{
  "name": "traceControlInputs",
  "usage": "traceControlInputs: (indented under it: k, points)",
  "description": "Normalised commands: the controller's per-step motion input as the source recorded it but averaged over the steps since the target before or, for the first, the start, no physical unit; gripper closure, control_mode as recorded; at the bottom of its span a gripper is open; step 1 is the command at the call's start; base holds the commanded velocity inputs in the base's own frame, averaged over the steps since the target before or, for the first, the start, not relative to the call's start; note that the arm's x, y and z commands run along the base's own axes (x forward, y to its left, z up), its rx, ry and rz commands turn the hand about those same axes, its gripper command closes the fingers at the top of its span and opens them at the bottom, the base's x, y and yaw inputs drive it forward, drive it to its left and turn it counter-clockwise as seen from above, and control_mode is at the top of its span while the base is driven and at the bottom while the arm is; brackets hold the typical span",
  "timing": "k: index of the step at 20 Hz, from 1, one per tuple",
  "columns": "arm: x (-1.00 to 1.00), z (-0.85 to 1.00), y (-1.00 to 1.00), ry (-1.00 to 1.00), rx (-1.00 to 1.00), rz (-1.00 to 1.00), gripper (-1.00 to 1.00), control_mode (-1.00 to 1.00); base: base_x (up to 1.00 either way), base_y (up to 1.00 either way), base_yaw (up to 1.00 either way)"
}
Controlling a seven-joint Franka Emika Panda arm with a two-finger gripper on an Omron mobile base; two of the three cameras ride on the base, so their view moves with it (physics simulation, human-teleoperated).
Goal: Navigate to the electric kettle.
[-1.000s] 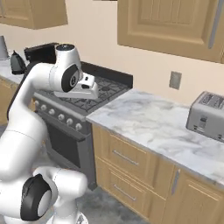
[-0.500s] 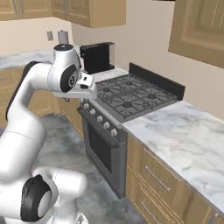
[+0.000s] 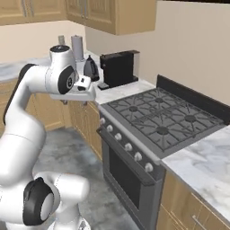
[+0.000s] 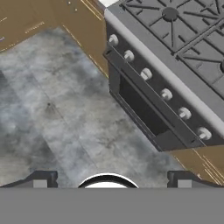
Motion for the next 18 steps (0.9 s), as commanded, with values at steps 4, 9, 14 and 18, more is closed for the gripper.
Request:
traceControlInputs:
  k: [4, 9, 14, 18]
  points:
    - [0.00, 0.00, 0.00, 0.00, 0.00, 0.00, -1.00, 1.00, 1.00, 1.00, -0.08]
    - [0.00, 0.00, 0.00, 0.00, 0.00, 0.00, -1.00, 1.00, 1.00, 1.00, -0.25]
    - [0.00, 0.00, 0.00, 0.00, 0.00, 0.00, -1.00, 1.00, 1.00, 1.00, -0.35]
    - [0.00, 0.00, 0.00, 0.00, 0.00, 0.00, -1.00, 1.00, 1.00, 1.00, -0.41]
